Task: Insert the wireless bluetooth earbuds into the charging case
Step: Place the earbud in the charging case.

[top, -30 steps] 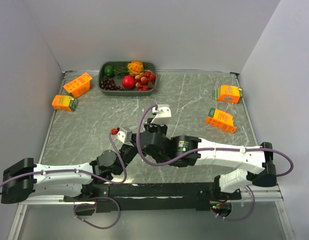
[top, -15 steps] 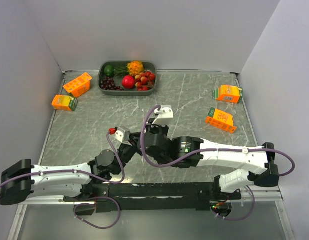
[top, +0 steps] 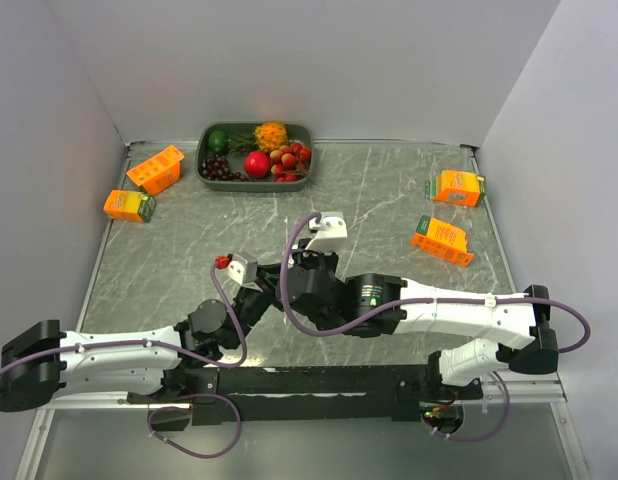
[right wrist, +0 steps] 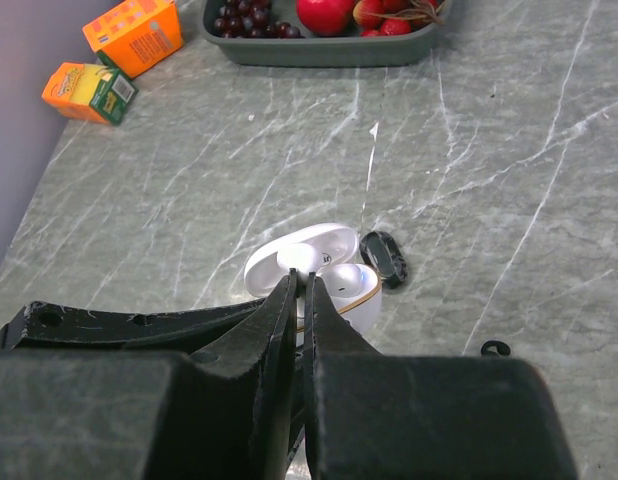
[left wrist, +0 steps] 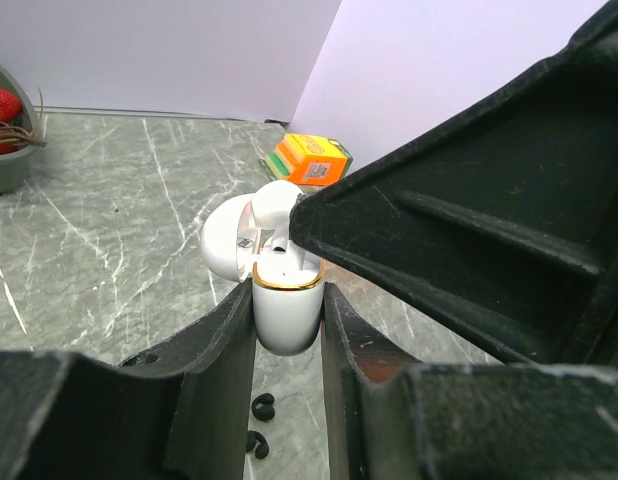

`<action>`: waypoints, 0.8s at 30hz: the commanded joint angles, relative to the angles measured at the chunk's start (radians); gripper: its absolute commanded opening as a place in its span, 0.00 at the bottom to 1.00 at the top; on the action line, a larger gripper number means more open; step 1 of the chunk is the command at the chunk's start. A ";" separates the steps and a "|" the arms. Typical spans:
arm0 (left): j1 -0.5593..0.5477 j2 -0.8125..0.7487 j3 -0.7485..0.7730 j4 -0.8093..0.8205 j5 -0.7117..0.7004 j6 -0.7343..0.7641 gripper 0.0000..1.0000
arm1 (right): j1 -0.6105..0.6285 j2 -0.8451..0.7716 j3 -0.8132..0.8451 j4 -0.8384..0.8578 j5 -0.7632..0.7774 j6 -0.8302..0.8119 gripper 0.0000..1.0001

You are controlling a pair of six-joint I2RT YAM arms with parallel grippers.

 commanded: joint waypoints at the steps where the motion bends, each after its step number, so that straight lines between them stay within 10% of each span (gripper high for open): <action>1: 0.008 -0.016 -0.001 0.067 0.005 -0.015 0.01 | 0.016 -0.040 -0.004 0.014 -0.006 -0.013 0.00; 24: 0.010 -0.013 -0.011 0.073 0.031 -0.015 0.01 | 0.021 -0.034 0.019 0.062 -0.005 -0.062 0.00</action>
